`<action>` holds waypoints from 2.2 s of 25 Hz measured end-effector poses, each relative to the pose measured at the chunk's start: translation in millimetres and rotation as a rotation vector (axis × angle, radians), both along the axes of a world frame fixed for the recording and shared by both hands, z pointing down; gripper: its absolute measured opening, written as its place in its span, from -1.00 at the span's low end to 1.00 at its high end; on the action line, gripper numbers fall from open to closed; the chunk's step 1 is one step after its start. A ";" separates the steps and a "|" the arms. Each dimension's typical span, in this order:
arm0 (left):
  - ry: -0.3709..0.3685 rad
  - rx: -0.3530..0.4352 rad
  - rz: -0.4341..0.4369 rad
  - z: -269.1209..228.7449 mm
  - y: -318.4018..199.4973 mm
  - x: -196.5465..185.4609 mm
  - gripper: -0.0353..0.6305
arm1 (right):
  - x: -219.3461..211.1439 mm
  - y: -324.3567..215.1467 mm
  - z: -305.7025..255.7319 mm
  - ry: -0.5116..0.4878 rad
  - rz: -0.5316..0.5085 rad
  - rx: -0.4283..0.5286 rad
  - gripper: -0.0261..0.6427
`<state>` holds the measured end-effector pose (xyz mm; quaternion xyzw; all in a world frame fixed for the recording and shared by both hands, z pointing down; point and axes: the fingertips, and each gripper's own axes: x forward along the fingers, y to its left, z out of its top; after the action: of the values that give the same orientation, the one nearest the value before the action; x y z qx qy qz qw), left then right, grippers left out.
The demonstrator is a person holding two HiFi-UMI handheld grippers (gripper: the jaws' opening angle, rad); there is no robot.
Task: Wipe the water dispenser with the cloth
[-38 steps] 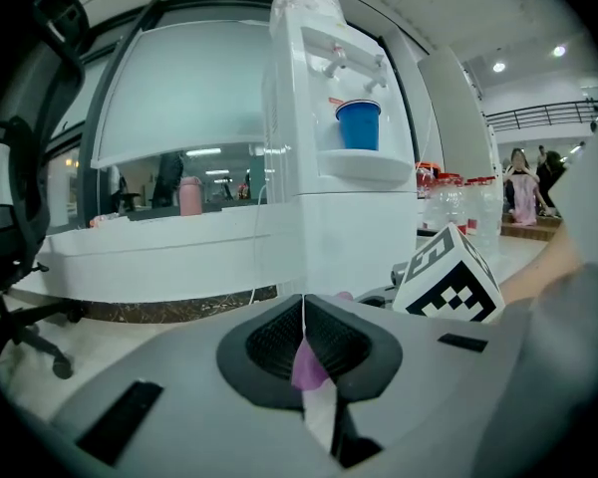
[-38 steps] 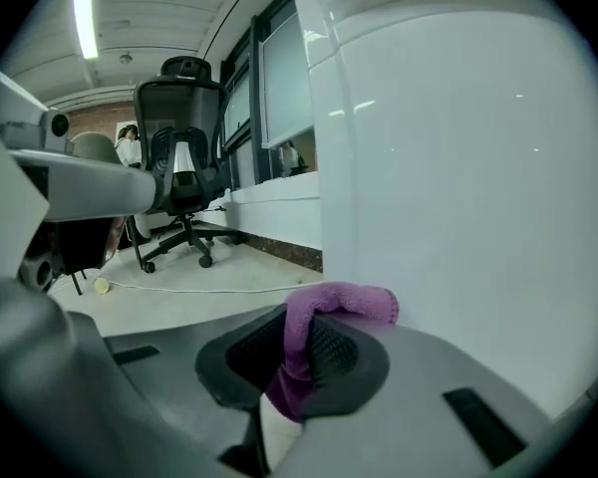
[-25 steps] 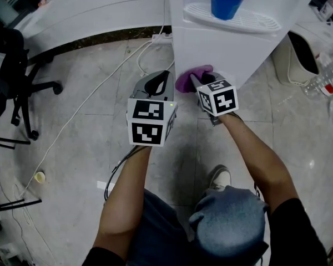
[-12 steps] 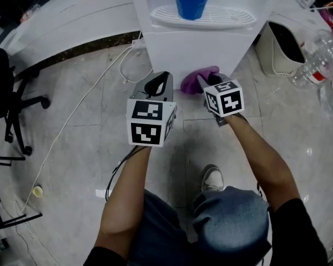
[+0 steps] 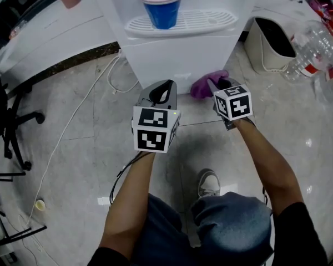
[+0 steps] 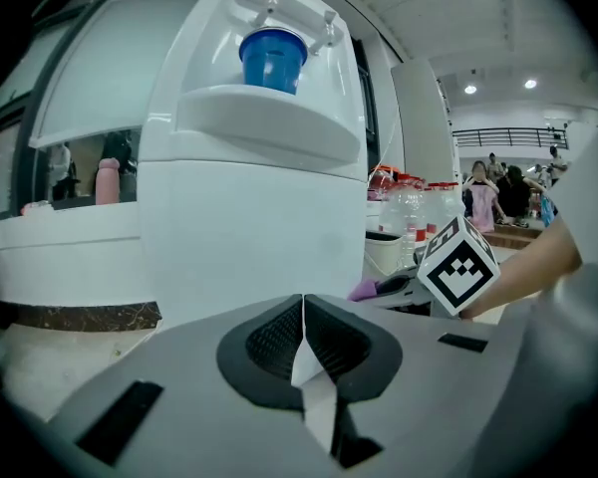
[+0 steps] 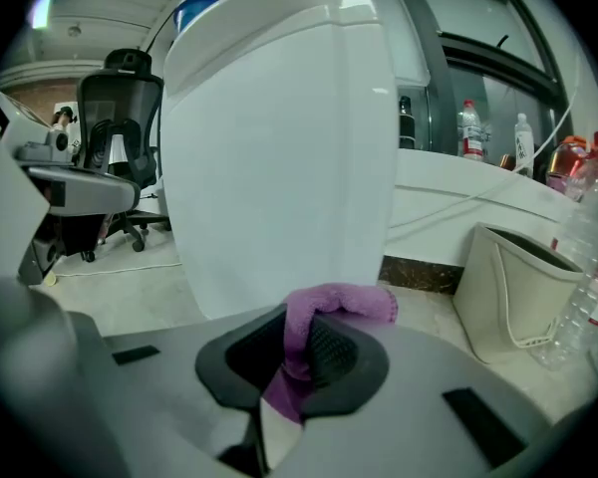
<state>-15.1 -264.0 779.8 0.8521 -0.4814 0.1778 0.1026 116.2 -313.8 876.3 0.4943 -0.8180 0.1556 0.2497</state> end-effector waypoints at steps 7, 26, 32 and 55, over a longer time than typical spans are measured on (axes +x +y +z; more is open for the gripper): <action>0.019 0.011 -0.009 -19.6 -8.7 16.3 -0.81 | 12.7 10.6 -24.3 0.020 -0.010 0.005 -0.80; -0.056 -0.070 0.032 -277.5 30.7 15.3 -0.81 | -14.7 46.4 -321.3 -0.085 -0.039 0.014 -0.80; -0.042 -0.087 0.014 -390.5 34.9 13.4 -0.81 | -15.8 58.3 -445.9 -0.101 -0.041 0.021 -0.80; 0.013 0.092 -0.176 -691.2 7.4 -6.5 -0.81 | 23.6 40.8 -802.3 -0.202 -0.065 0.301 -0.80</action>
<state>-21.7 -256.6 88.5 0.8114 -0.5615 0.1403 0.0818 139.8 -273.0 74.0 0.4813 -0.8685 0.0720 0.0942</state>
